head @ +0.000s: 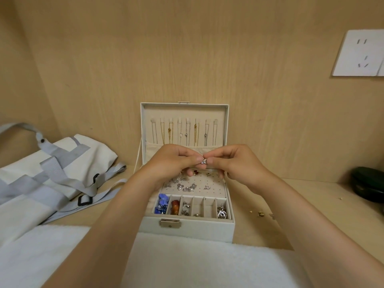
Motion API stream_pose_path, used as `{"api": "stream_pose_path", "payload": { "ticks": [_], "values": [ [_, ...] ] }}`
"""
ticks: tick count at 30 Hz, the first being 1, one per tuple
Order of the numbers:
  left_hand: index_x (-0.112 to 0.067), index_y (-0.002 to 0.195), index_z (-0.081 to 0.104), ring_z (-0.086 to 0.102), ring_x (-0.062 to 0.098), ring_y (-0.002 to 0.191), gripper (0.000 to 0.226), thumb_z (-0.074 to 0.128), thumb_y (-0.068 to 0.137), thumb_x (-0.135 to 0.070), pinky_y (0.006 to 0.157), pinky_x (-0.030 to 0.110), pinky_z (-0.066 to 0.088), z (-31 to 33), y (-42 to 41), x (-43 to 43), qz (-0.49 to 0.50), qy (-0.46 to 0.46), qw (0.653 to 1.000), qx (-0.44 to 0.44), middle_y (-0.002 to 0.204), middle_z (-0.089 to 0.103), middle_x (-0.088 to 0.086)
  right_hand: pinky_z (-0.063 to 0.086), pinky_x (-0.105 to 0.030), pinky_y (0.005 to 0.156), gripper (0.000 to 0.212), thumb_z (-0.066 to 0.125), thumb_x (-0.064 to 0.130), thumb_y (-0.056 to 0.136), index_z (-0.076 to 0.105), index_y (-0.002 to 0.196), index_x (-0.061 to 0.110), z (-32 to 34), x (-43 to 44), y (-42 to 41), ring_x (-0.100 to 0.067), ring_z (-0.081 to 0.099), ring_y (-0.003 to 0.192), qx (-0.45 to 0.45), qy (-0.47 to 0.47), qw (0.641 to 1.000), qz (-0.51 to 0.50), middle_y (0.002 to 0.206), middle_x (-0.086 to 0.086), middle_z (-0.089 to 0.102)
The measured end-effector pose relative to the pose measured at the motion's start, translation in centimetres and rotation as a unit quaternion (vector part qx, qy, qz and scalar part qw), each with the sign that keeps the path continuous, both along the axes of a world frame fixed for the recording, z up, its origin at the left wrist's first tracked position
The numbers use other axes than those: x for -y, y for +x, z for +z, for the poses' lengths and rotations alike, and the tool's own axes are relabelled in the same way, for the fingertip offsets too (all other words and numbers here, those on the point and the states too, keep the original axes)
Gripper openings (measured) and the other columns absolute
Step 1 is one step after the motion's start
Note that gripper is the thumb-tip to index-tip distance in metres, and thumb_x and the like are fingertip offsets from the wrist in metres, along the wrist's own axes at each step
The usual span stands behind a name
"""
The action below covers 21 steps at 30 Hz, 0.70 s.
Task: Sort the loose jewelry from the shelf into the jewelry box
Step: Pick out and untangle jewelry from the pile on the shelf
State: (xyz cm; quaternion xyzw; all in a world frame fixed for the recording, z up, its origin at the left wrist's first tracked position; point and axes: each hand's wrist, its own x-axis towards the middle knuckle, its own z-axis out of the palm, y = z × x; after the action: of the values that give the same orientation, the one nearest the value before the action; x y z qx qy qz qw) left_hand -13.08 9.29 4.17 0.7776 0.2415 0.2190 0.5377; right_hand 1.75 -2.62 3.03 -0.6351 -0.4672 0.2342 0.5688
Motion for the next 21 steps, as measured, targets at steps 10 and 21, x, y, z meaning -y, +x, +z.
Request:
{"api": "stream_pose_path", "payload": {
  "ticks": [10,21],
  "values": [
    [-0.01,0.105,0.073,0.058,0.003,0.053,0.017,0.072,0.088,-0.01,0.047,0.011,0.043,0.21,0.08,0.49,0.004,-0.025,1.0,0.014,0.082,0.077,0.0,0.037,-0.012,0.039,0.012,0.075,0.001,0.084,0.076,0.096,-0.001,0.42,0.22,-0.21,-0.01,0.05,0.043,-0.021,0.022,0.999,-0.017,0.064,0.006,0.071],
    [-0.022,0.093,0.076,0.061,0.007,0.061,0.01,0.072,0.089,-0.03,0.052,0.021,0.045,0.41,0.17,0.06,0.045,0.051,0.997,0.036,0.08,0.074,-0.008,0.037,-0.014,0.039,0.016,0.075,0.0,0.084,0.075,0.097,0.008,0.8,0.14,-0.91,-0.011,0.051,0.042,-0.024,0.059,0.998,-0.018,0.072,0.003,0.068]
  ]
}}
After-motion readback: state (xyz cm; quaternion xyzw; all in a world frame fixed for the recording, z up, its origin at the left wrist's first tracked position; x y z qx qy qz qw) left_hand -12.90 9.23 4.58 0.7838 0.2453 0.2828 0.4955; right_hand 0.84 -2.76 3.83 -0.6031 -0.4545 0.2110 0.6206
